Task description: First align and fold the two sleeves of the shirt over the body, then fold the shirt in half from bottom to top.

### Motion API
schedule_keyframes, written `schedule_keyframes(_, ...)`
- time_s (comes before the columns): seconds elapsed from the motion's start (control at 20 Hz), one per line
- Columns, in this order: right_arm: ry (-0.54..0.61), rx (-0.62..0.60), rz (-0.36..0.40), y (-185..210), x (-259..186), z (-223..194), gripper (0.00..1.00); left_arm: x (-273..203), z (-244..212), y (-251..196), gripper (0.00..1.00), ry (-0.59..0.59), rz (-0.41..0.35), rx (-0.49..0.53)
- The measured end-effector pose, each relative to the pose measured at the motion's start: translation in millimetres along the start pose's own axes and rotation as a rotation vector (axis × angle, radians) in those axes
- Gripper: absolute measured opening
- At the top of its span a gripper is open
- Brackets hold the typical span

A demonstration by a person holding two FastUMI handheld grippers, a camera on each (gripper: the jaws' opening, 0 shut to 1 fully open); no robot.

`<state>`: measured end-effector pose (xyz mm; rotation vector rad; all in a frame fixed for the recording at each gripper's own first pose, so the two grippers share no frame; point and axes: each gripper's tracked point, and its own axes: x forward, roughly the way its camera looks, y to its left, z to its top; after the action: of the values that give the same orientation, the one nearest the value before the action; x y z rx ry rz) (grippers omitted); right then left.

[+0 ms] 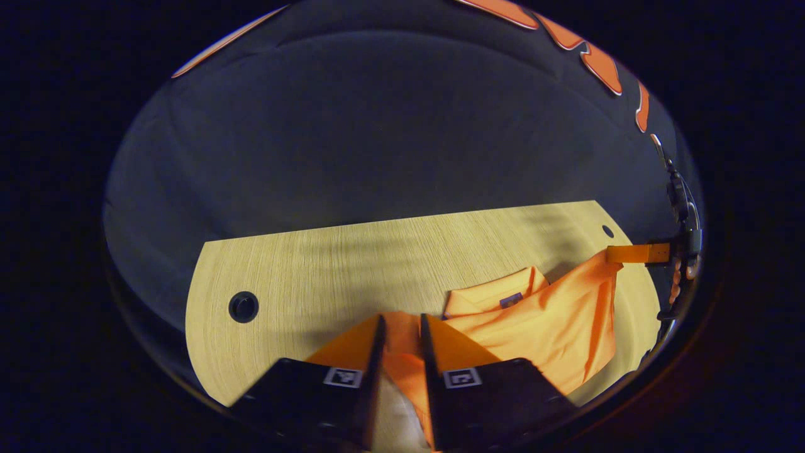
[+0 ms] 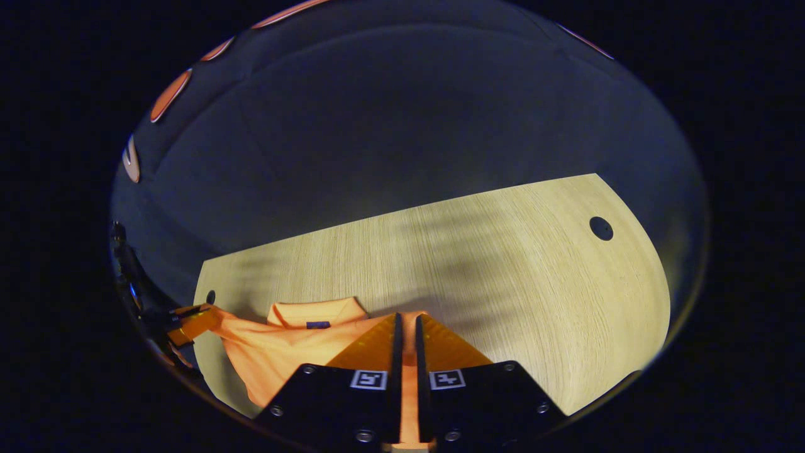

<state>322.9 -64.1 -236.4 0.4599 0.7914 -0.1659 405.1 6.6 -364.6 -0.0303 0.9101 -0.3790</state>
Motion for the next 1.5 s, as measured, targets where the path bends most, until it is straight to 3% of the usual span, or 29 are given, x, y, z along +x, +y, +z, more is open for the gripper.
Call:
schedule_keyframes(0.05,-0.019,0.014,-0.002,2,-1,7,0.32,-2,3,0,0.59,-0.006,0.009,-0.004)
schedule_keyframes(0.1,-0.038,0.018,-0.001,0,-6,11,0.38,-6,6,0,0.81,-0.019,0.010,-0.007)
schedule_keyframes(0.15,-0.052,0.011,-0.007,-1,-14,14,0.54,-13,10,2,0.92,-0.040,0.016,-0.011)
schedule_keyframes(0.25,-0.087,-0.039,-0.010,1,-31,19,0.81,-31,21,2,0.94,-0.084,0.026,-0.018)
schedule_keyframes(0.35,-0.141,-0.098,-0.010,10,-50,22,0.92,-53,32,-4,0.98,-0.123,0.038,-0.017)
schedule_keyframes(0.5,-0.224,-0.160,0.010,29,-89,25,0.98,-94,44,-9,0.99,-0.199,0.040,-0.029)
schedule_keyframes(1.0,-0.540,-0.311,0.033,60,-241,20,0.98,-236,45,-56,0.98,-0.472,0.068,0.005)
schedule_keyframes(1.5,-0.719,-0.384,0.074,70,-350,-41,0.98,-336,-3,-107,0.98,-0.626,0.082,-0.021)
